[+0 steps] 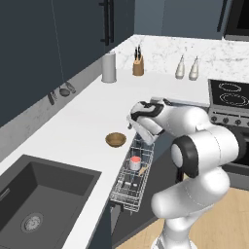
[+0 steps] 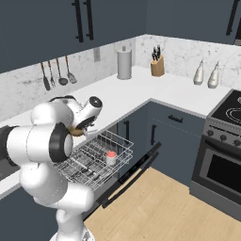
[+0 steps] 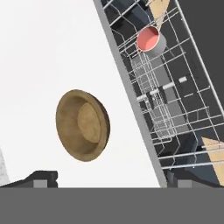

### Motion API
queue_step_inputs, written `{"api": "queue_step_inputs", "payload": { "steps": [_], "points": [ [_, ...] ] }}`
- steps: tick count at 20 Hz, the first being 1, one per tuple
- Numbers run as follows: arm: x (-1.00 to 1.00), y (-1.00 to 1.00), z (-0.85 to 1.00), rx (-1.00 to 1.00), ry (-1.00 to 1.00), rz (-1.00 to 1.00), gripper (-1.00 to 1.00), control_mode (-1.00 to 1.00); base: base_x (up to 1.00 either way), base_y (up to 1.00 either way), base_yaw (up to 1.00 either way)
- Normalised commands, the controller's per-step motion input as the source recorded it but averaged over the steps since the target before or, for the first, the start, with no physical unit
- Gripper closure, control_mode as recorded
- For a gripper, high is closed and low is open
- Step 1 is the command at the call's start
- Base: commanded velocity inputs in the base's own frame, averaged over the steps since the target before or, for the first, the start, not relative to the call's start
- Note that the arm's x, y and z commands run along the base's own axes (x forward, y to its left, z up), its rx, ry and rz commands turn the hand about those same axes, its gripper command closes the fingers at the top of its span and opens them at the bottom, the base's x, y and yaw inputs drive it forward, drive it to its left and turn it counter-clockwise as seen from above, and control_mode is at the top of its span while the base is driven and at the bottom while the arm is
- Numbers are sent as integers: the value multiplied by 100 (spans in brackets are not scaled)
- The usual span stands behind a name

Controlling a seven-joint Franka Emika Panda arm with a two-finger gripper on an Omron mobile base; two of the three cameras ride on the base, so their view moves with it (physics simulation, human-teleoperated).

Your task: Pick up the cup and bowl from the counter, place them in the dishwasher, and close the dishwasher door.

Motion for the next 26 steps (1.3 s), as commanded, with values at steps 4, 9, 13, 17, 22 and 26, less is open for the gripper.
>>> {"api": "queue_step_inputs", "payload": {
  "steps": [4,9,13,17,22,26],
  "points": [
    [5,21,-32,-21,-3,0,-100,-100,0,0,0],
    [17,9,-13,-13,-1,0,-100,-100,0,0,0],
    [34,0,-2,-8,-1,0,-100,-100,0,0,0],
    [30,7,-2,-7,0,0,-100,-100,0,0,0],
    [18,14,-12,-7,0,1,-100,-100,0,0,0],
    [6,16,-26,-7,0,2,-100,-100,0,0,0]
  ]
}}
